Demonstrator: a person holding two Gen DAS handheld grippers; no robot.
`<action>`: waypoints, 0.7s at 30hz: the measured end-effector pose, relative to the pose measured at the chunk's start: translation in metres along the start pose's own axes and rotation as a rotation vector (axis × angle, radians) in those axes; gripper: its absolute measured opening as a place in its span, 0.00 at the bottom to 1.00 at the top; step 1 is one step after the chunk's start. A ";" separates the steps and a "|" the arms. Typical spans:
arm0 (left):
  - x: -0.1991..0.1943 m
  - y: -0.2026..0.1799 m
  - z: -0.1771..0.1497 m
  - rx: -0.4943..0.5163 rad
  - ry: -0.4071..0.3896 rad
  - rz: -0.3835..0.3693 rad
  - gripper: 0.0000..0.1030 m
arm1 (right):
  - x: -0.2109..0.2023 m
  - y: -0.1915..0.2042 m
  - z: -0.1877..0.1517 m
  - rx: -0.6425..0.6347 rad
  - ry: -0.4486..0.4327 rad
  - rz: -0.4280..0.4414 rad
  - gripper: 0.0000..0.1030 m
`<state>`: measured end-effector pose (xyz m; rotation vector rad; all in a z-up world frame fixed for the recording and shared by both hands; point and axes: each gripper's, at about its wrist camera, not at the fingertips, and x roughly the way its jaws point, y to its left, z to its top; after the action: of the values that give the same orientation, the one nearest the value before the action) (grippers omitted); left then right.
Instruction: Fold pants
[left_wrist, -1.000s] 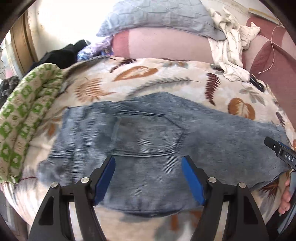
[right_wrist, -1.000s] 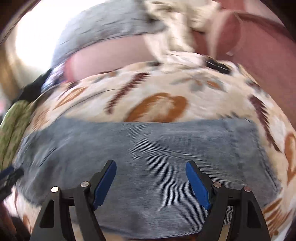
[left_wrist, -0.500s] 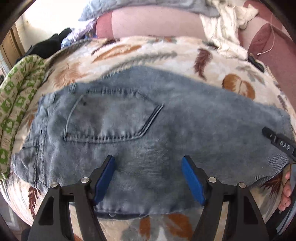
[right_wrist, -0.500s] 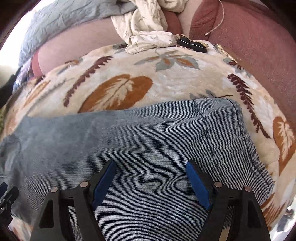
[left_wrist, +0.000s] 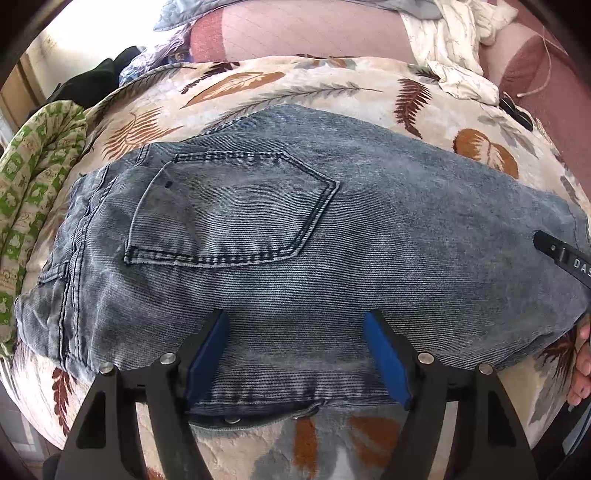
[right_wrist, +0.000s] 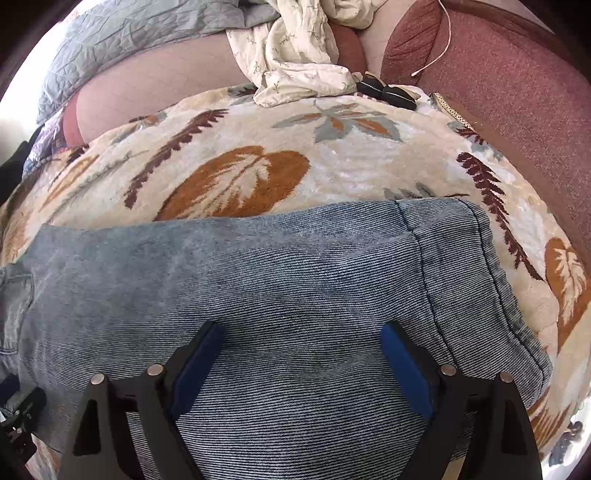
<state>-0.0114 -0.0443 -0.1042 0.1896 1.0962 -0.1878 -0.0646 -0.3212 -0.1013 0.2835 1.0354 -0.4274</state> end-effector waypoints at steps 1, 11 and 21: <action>-0.003 0.001 0.001 -0.013 -0.004 -0.002 0.74 | -0.003 -0.002 0.001 0.016 -0.010 0.012 0.87; -0.050 0.021 0.012 -0.068 -0.196 0.063 0.74 | -0.041 0.013 0.000 -0.026 -0.174 0.080 0.87; -0.025 0.047 0.004 -0.133 -0.118 0.142 0.74 | -0.038 0.053 -0.020 -0.184 -0.141 0.121 0.87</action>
<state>-0.0078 0.0016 -0.0770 0.1348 0.9702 0.0016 -0.0717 -0.2584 -0.0763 0.1482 0.9074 -0.2375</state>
